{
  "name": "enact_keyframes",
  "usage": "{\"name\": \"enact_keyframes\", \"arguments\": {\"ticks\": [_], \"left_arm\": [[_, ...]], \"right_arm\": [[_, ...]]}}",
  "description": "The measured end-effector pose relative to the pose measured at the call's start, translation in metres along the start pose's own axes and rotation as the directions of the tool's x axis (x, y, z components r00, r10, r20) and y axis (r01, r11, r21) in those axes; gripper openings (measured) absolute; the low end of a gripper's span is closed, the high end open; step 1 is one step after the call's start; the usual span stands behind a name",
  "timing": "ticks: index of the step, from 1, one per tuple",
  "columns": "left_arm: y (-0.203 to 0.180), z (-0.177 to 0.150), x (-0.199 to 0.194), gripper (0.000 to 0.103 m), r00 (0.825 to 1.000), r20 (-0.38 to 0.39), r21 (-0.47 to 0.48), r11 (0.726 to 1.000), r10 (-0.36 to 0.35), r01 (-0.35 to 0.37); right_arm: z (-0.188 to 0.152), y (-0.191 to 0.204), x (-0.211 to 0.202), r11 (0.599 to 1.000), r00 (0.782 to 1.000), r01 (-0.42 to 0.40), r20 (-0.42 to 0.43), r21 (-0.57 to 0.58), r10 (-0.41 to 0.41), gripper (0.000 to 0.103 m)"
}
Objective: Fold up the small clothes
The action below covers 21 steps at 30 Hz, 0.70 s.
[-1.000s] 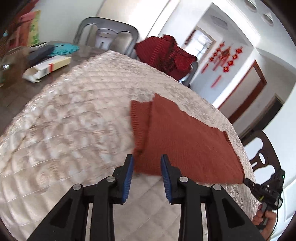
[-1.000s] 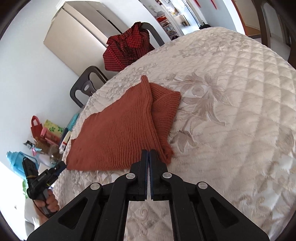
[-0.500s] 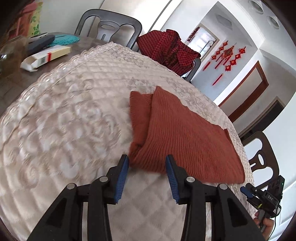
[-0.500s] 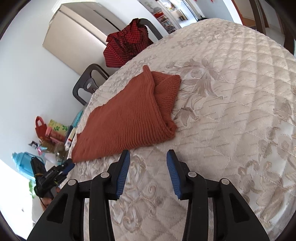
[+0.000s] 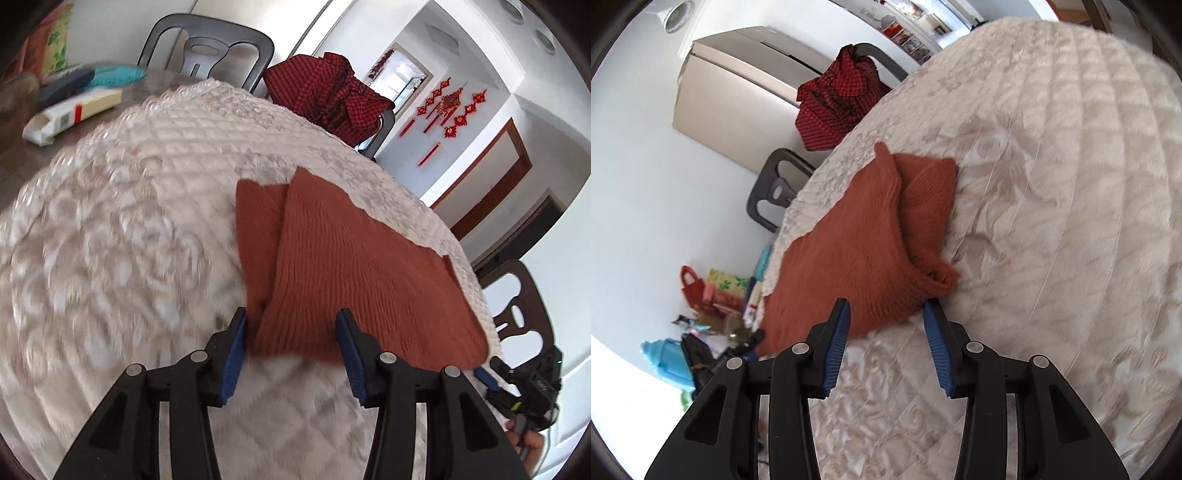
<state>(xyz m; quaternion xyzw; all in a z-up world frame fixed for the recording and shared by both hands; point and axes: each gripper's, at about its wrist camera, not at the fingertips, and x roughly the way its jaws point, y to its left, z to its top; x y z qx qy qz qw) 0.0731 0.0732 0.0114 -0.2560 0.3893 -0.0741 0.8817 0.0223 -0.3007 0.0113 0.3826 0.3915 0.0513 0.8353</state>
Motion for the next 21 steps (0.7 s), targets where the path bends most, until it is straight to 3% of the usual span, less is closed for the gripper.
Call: {"name": "enact_keyframes", "arguments": {"ticks": [8,13,15,17,21], "left_arm": [[0.020,0.008,0.004,0.049,0.995,0.017,-0.180,0.978,-0.102,0.103],[0.018,0.012,0.009,0.036,0.998,0.036,-0.177,0.982,-0.054,0.060],[0.014,0.012,0.011,0.028,0.999,0.036,-0.159,0.987,-0.027,0.033],[0.014,0.014,0.013,0.024,0.999,0.033,-0.155,0.988,-0.018,0.023],[0.009,0.017,0.011,0.020,1.000,0.012,-0.114,0.993,0.019,-0.017]], "right_arm": [[0.009,0.001,0.007,1.000,0.999,-0.024,0.029,0.018,0.023,0.042],[0.009,0.001,0.008,0.999,0.998,-0.023,0.067,0.032,0.021,0.042],[0.009,0.001,0.007,0.999,0.997,-0.012,0.071,0.032,0.010,0.036],[0.010,-0.001,0.009,0.999,0.997,0.009,0.070,0.042,-0.012,0.022],[0.011,-0.006,0.010,0.998,0.997,0.015,0.075,0.057,-0.019,0.014]]}}
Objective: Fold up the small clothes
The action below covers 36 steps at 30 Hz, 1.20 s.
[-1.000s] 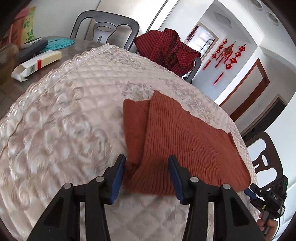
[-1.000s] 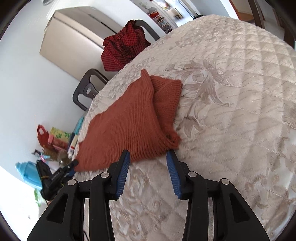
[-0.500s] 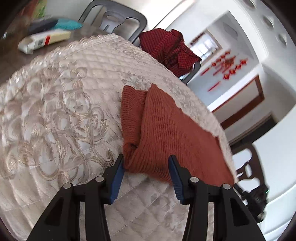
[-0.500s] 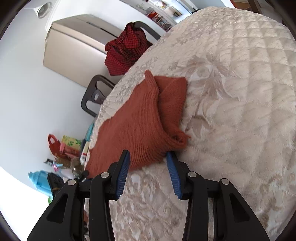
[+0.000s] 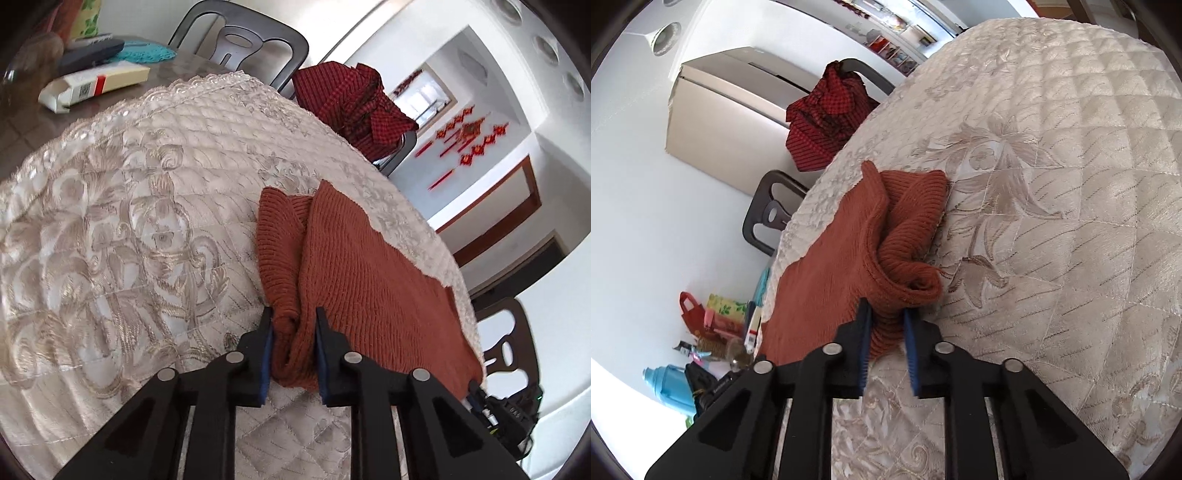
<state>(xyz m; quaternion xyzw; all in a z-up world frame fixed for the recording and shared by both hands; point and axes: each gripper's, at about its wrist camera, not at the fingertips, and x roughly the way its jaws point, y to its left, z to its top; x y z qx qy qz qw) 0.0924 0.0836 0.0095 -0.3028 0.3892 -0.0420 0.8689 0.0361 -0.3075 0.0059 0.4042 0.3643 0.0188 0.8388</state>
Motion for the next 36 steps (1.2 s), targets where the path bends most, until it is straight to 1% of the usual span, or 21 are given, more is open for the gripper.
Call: {"name": "enact_keyframes", "arguments": {"ticks": [2,5,10,14,17,19,22,24,27,29,30,31,32,33,34,36], "left_arm": [[-0.007,-0.001,-0.008,0.019,1.000,0.011,0.030,1.000,0.006,-0.006],[-0.015,-0.006,-0.023,0.019,1.000,0.022,0.063,0.998,-0.010,0.008],[-0.014,-0.023,-0.046,0.019,0.999,0.005,0.091,0.995,-0.033,0.033],[-0.002,-0.043,-0.061,0.019,0.999,-0.025,0.072,0.996,-0.042,0.044],[0.008,-0.059,-0.077,0.019,0.998,-0.039,0.060,0.997,-0.048,0.050],[0.015,-0.071,-0.085,0.019,0.998,-0.052,0.055,0.998,-0.037,0.040],[0.026,-0.087,-0.090,0.019,0.997,-0.077,0.041,0.999,-0.022,0.026],[0.031,-0.091,-0.090,0.019,0.996,-0.073,0.036,0.998,-0.043,0.046],[0.027,-0.088,-0.094,0.023,0.996,-0.076,0.053,0.998,-0.040,0.044],[0.025,-0.083,-0.104,0.024,0.999,-0.051,0.083,0.996,-0.017,0.021],[0.024,-0.080,-0.110,0.026,1.000,-0.026,0.094,0.995,-0.008,0.010],[0.023,-0.076,-0.116,0.030,1.000,0.001,0.102,0.995,-0.005,0.005],[0.020,-0.070,-0.121,0.041,1.000,0.029,0.108,0.994,-0.006,0.003],[0.017,-0.063,-0.123,0.048,0.999,0.054,0.116,0.993,-0.010,0.003],[0.011,-0.055,-0.121,0.048,0.997,0.072,0.130,0.992,-0.008,-0.002],[-0.002,-0.041,-0.111,0.048,0.997,0.083,0.164,0.986,-0.009,-0.005]], "right_arm": [[-0.001,0.002,-0.004,1.000,1.000,-0.002,0.005,-0.008,0.002,0.010],[-0.004,0.007,-0.017,0.999,1.000,-0.012,0.020,-0.031,0.012,0.005],[-0.014,0.014,-0.049,0.998,0.999,-0.013,0.036,-0.057,0.016,0.005],[-0.032,0.013,-0.072,0.998,0.999,-0.009,0.032,-0.062,0.011,0.005],[-0.048,0.012,-0.086,0.998,1.000,0.000,0.009,-0.055,0.000,0.005],[-0.057,0.012,-0.092,0.998,1.000,0.014,-0.007,-0.054,-0.015,0.005],[-0.074,0.004,-0.096,0.999,0.998,0.039,-0.055,-0.034,-0.041,0.005],[-0.080,-0.005,-0.095,0.998,0.996,0.052,-0.076,-0.021,-0.053,0.005],[-0.085,-0.015,-0.088,0.998,0.991,0.068,-0.113,-0.017,-0.069,0.009],[-0.084,-0.008,-0.094,0.995,0.991,0.080,-0.105,-0.061,-0.086,0.013],[-0.084,0.001,-0.100,0.989,0.991,0.092,-0.086,-0.113,-0.102,0.014],[-0.082,0.008,-0.106,0.984,0.992,0.099,-0.065,-0.151,-0.110,0.017],[-0.079,0.016,-0.113,0.977,0.993,0.105,-0.041,-0.183,-0.115,0.022],[-0.076,0.020,-0.117,0.974,0.993,0.109,-0.021,-0.199,-0.115,0.025],[-0.072,0.025,-0.120,0.970,0.994,0.111,0.005,-0.219,-0.112,0.031],[-0.060,0.034,-0.115,0.960,0.994,0.112,0.027,-0.257,-0.108,0.032]]}}
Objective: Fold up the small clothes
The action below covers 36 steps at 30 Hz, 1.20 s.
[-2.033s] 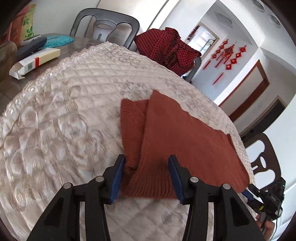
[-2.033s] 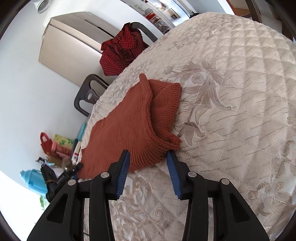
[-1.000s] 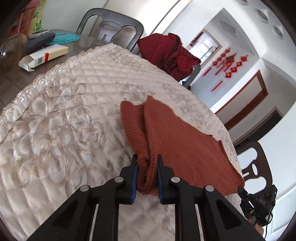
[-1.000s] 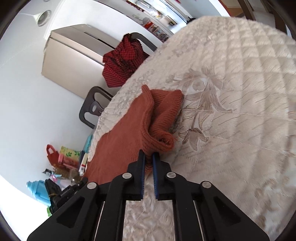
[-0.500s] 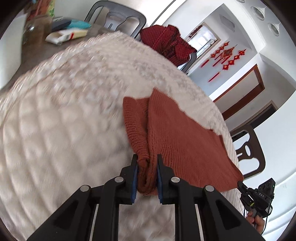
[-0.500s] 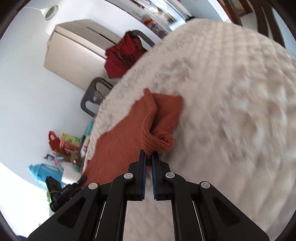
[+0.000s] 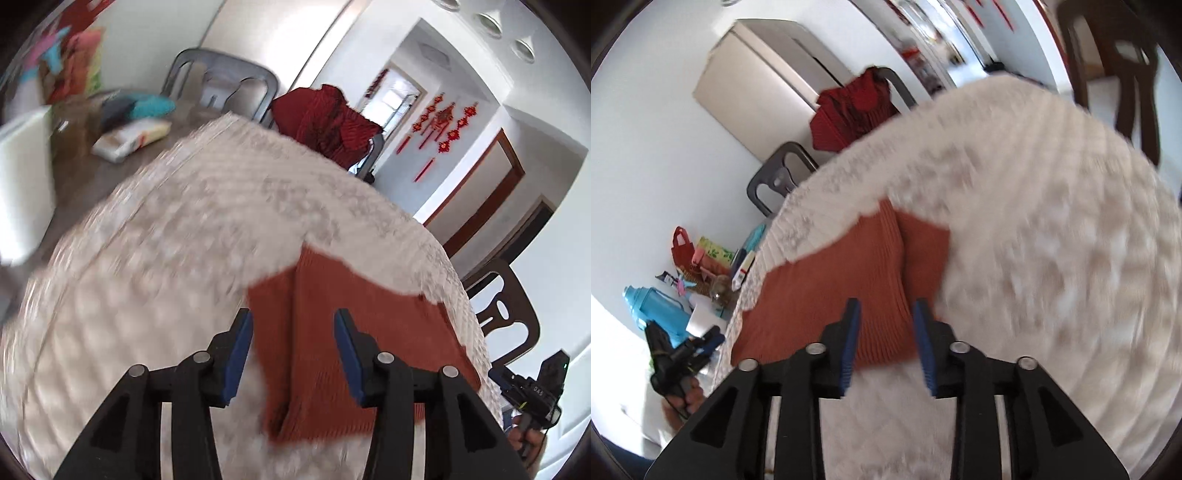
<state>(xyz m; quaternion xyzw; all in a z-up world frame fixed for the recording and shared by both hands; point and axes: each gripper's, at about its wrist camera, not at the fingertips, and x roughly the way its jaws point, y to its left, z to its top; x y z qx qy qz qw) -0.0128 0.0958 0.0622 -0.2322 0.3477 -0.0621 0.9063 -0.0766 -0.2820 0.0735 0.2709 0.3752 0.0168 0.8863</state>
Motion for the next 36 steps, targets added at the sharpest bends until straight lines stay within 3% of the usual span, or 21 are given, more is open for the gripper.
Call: {"name": "enact_keyframes", "arguments": {"ticks": [5,8,11,13,14,15,18,22,27,29,33,36], "left_arm": [[-0.027,0.030,0.065,0.048,0.996,-0.069,0.077,0.996,0.058,-0.052],[-0.031,0.034,0.107,0.048,0.979,-0.165,0.100,0.990,0.117,-0.102],[-0.032,0.033,0.128,0.048,0.966,-0.200,0.113,0.984,0.161,-0.141],[-0.032,0.034,0.130,0.035,0.967,-0.203,0.108,0.985,0.153,-0.133],[-0.031,0.035,0.130,0.024,0.968,-0.213,0.098,0.989,0.132,-0.114],[-0.029,0.036,0.129,0.019,0.969,-0.213,0.091,0.990,0.126,-0.109],[-0.030,0.035,0.118,0.010,0.980,-0.167,0.109,0.990,0.106,-0.089],[-0.026,0.036,0.110,0.010,0.988,-0.128,0.096,0.992,0.089,-0.077],[-0.018,0.034,0.121,0.010,0.982,-0.144,0.088,0.990,0.122,-0.110],[-0.017,0.036,0.121,0.014,0.982,-0.143,0.074,0.990,0.126,-0.116],[-0.017,0.038,0.112,0.016,0.984,-0.120,0.069,0.990,0.131,-0.123],[-0.024,0.038,0.090,0.016,0.986,-0.052,0.107,0.983,0.157,-0.151]], "right_arm": [[0.039,0.020,0.056,0.994,0.997,0.018,-0.071,-0.112,-0.027,0.032],[0.056,0.027,0.088,0.986,0.992,0.046,-0.112,-0.158,-0.064,0.032],[0.069,0.026,0.120,0.980,0.981,0.079,-0.159,-0.184,-0.109,0.032],[0.072,0.021,0.134,0.977,0.973,0.099,-0.187,-0.189,-0.135,0.032],[0.073,0.019,0.141,0.975,0.968,0.114,-0.199,-0.191,-0.152,0.015],[0.073,0.017,0.145,0.973,0.965,0.127,-0.205,-0.195,-0.167,0.006],[0.077,0.018,0.142,0.976,0.973,0.106,-0.185,-0.189,-0.141,0.007],[0.085,0.027,0.133,0.976,0.987,0.069,-0.131,-0.205,-0.097,0.006],[0.086,0.010,0.158,0.982,0.976,0.089,-0.185,-0.165,-0.119,0.007],[0.088,0.007,0.156,0.987,0.980,0.062,-0.181,-0.147,-0.088,0.008],[0.090,0.010,0.140,0.989,0.986,0.034,-0.160,-0.144,-0.057,0.009],[0.084,0.021,0.111,0.980,0.994,0.015,-0.105,-0.196,-0.036,0.009]]}}
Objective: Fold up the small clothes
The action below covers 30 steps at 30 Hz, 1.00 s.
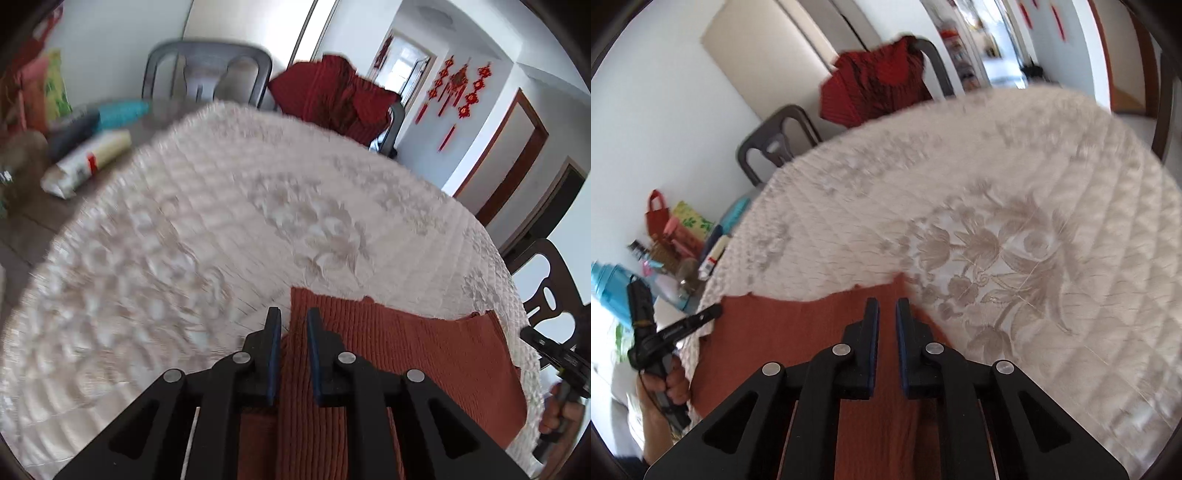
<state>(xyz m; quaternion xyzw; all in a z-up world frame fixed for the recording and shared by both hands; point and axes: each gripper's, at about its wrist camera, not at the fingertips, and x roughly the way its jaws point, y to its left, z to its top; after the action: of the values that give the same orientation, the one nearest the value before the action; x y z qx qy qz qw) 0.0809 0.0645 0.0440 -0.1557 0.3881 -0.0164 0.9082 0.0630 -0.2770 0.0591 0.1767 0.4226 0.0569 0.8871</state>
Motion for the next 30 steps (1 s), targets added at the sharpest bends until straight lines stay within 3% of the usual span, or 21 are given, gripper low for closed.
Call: {"name": "enact_keyframes", "arguments": {"ticks": [3,5,8,10,11,13,17,21,26,30], "left_arm": [[-0.007,-0.008,-0.026,0.016,0.998,0.054,0.056,0.998,0.016,-0.019],[-0.012,-0.021,-0.040,0.016,0.998,0.065,0.083,0.996,-0.024,0.018],[-0.024,-0.046,-0.041,0.016,0.997,0.025,0.134,0.989,-0.072,0.068],[-0.027,-0.060,-0.029,0.016,0.998,-0.018,0.153,0.986,-0.064,0.066],[-0.026,-0.064,-0.022,0.016,0.999,-0.033,0.152,0.988,-0.033,0.038],[-0.025,-0.066,-0.021,0.016,0.999,-0.017,0.158,0.987,-0.031,0.033],[-0.031,-0.066,-0.033,0.016,0.999,0.001,0.172,0.985,-0.033,0.032],[-0.051,-0.080,-0.046,0.016,0.997,-0.002,0.208,0.975,-0.077,0.075],[-0.087,-0.101,-0.042,0.016,0.981,-0.061,0.264,0.945,-0.183,0.192],[-0.105,-0.114,-0.033,0.019,0.986,-0.063,0.336,0.927,-0.153,0.166]], "right_arm": [[-0.022,0.015,-0.026,0.998,0.999,-0.025,0.026,-0.056,0.027,0.009],[-0.041,0.023,-0.039,0.995,0.999,-0.034,0.026,-0.095,0.037,0.009],[-0.068,0.020,-0.045,0.994,0.999,-0.029,0.020,-0.102,0.031,0.009],[-0.079,0.004,-0.037,0.999,1.000,0.000,0.001,-0.052,0.001,0.007],[-0.081,-0.005,-0.031,0.999,0.999,0.029,-0.016,-0.024,-0.030,0.004],[-0.081,-0.015,-0.032,1.000,1.000,-0.006,0.005,0.022,0.005,0.004],[-0.079,0.002,-0.039,0.999,1.000,0.021,0.015,-0.024,-0.021,0.005],[-0.090,0.031,-0.054,0.995,0.999,-0.017,0.033,-0.098,0.020,0.007],[-0.107,0.063,-0.040,0.979,0.993,-0.114,-0.004,-0.168,0.115,0.007],[-0.116,0.065,-0.012,0.980,0.993,-0.101,-0.078,-0.173,0.088,0.007]]}}
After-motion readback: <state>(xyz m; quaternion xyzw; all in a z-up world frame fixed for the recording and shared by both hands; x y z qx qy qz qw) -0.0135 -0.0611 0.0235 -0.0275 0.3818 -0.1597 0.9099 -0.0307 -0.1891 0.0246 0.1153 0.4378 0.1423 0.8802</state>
